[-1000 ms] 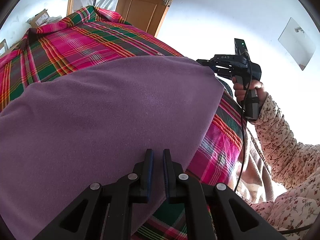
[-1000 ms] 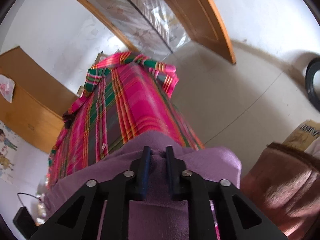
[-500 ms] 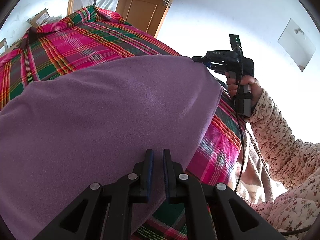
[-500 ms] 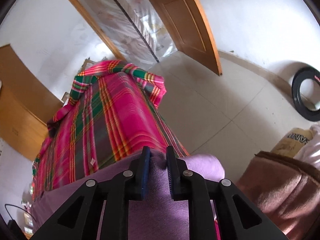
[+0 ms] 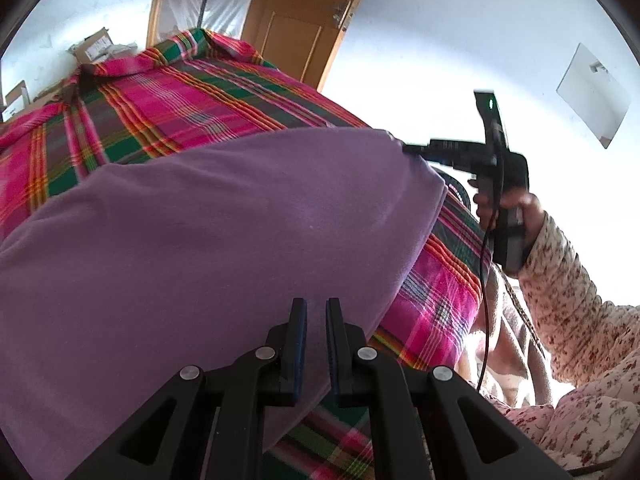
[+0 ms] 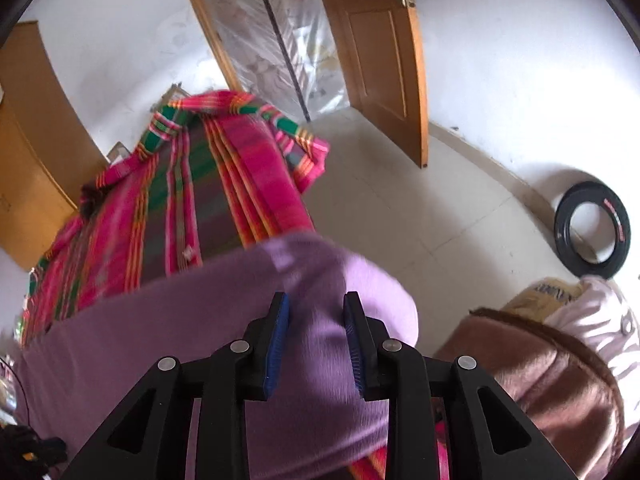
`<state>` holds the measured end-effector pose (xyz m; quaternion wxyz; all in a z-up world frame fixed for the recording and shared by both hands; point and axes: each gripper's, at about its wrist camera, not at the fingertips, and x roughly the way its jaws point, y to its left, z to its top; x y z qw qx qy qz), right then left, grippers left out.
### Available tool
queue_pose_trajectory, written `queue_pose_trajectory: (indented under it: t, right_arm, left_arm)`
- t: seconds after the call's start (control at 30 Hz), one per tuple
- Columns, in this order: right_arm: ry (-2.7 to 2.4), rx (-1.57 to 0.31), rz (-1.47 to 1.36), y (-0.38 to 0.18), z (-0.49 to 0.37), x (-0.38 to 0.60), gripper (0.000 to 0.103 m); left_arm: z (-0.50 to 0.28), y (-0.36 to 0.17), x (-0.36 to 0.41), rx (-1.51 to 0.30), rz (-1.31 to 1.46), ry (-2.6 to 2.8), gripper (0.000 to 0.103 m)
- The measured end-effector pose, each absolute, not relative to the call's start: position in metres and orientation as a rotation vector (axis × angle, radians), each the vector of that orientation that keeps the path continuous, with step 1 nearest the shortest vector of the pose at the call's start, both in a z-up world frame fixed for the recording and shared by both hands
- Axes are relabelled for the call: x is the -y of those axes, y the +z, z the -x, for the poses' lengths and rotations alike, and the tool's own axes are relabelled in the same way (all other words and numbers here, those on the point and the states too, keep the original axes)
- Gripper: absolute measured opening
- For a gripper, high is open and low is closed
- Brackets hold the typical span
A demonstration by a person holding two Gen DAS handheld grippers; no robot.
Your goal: Fold clothes
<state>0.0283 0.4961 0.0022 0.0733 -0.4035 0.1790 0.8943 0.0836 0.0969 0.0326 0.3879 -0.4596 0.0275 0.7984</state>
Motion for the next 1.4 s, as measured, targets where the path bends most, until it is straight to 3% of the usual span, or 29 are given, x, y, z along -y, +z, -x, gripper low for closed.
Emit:
queue_pose_trajectory:
  t: [0.13,0.5,0.83,1.23,1.4]
  right_arm:
    - [2.621,-0.626,1.2,0.002,-0.037,-0.504,0.033]
    - [2.714,-0.341,1.121,0.007,-0.055,-0.435,0.033]
    - [2.792,-0.331,1.022,0.033,-0.06,-0.4,0.033]
    - [3.013,-0.154,1.194,0.019,-0.036,-0.294,0.033]
    - [3.09,-0.056,1.243,0.017,-0.03,-0.257,0.033]
  left_arm:
    - [-0.084,0.037,-0.08,-0.048,1.156,2.08,0.009]
    - [-0.084,0.042,-0.012,0.028,1.156,2.286,0.009]
    - [-0.084,0.03,0.074,0.164,1.233,2.481,0.009]
    - [-0.087,0.023,0.152,0.479,1.25,2.648,0.009]
    - [-0.095,0.032,0.18,0.521,1.241,2.788,0.009]
